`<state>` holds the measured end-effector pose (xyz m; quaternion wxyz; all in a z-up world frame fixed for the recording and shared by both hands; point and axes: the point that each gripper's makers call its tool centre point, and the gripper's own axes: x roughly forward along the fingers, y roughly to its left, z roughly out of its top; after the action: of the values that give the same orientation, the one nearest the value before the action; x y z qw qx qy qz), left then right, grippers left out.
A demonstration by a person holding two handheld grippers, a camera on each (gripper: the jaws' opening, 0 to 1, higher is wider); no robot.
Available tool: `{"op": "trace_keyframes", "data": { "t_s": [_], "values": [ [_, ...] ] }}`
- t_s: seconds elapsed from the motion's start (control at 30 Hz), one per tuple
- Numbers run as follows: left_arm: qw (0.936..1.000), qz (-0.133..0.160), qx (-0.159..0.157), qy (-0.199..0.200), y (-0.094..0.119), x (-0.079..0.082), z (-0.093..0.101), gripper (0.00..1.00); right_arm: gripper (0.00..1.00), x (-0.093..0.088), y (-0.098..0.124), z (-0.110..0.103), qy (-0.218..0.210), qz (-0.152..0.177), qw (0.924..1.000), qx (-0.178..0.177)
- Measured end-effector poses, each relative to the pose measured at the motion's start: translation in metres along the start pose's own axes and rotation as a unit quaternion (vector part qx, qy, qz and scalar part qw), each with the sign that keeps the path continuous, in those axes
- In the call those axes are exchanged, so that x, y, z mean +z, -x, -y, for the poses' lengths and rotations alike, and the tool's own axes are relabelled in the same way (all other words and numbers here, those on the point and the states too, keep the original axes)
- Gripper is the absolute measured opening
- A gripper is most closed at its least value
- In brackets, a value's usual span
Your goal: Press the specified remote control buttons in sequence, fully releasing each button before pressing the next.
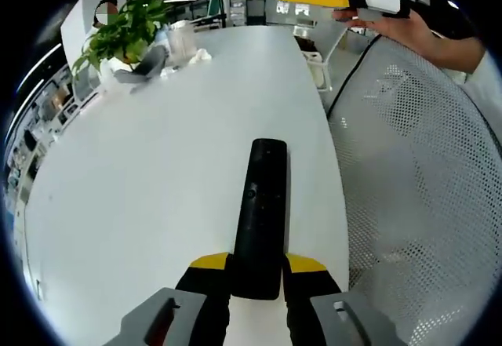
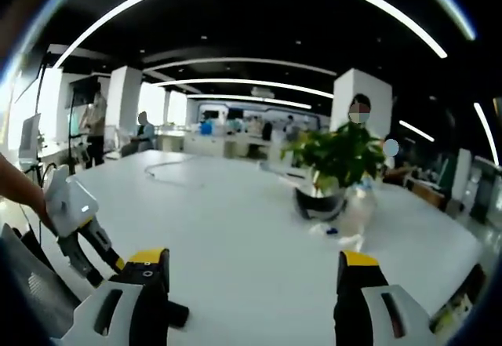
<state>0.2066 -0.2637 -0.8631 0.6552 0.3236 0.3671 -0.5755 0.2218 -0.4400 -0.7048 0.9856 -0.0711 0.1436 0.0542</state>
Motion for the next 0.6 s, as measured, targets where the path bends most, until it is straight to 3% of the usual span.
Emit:
{"op": "trace_keyframes", "data": {
  "t_s": [0.6],
  "values": [
    [0.9998,-0.022,0.001,0.002,0.0,0.001,-0.037,0.25,0.84,-0.004,0.0,-0.001,0.008,-0.008,0.9999,0.003]
  ]
}}
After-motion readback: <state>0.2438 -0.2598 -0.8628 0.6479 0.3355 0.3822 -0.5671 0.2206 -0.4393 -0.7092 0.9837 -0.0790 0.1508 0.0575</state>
